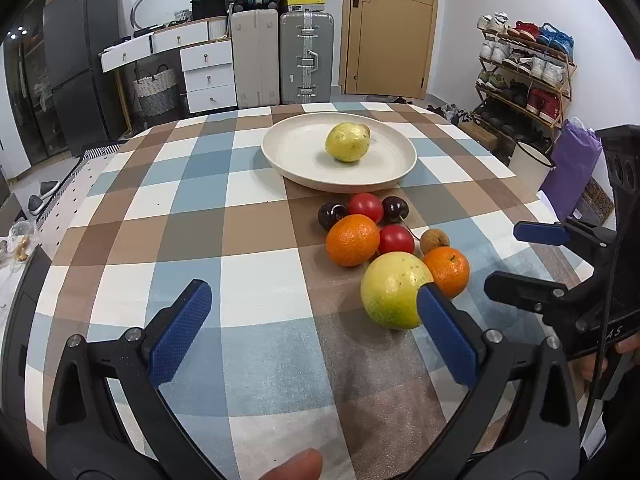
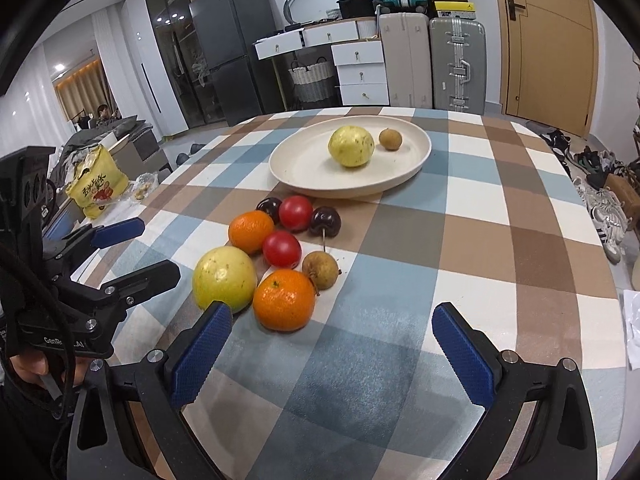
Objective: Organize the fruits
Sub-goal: 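Move the left tool to the yellow pomelo while the right tool approaches a mandarin, then close the left tool on the yellow pomelo while the right tool grasps the mandarin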
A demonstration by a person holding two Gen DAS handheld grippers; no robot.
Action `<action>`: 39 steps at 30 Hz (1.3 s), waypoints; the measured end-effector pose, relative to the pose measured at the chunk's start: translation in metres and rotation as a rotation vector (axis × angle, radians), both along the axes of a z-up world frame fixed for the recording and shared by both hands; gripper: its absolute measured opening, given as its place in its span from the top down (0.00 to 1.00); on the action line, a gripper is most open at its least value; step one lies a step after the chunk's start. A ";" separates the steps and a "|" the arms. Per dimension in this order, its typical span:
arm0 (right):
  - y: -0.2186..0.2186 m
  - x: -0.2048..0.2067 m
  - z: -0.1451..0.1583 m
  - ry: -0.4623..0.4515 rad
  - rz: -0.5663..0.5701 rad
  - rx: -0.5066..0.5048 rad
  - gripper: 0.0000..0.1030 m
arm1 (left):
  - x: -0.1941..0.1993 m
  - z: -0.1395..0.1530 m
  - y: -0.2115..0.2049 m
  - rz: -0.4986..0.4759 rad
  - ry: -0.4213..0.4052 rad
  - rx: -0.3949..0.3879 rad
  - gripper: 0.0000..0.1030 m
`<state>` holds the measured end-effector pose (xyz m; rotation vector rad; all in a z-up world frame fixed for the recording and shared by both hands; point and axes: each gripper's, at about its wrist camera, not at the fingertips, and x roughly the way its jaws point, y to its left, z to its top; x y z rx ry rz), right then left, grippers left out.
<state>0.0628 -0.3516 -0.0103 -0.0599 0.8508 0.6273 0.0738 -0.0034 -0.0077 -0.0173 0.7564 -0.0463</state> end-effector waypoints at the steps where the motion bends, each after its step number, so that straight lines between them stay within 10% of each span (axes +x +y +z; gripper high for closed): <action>1: 0.001 0.000 -0.001 0.004 0.003 -0.002 0.01 | 0.000 0.000 -0.001 0.000 0.001 0.000 0.01; 19: 0.017 0.007 -0.013 0.027 0.037 -0.047 0.03 | 0.011 -0.011 -0.005 -0.069 0.070 -0.039 0.02; 30: 0.018 0.012 -0.018 0.036 0.046 -0.077 0.17 | 0.022 -0.019 -0.020 -0.159 0.104 -0.064 0.21; 39: 0.017 0.013 -0.019 0.038 0.062 -0.065 0.17 | 0.028 -0.026 -0.025 -0.245 0.141 -0.137 0.56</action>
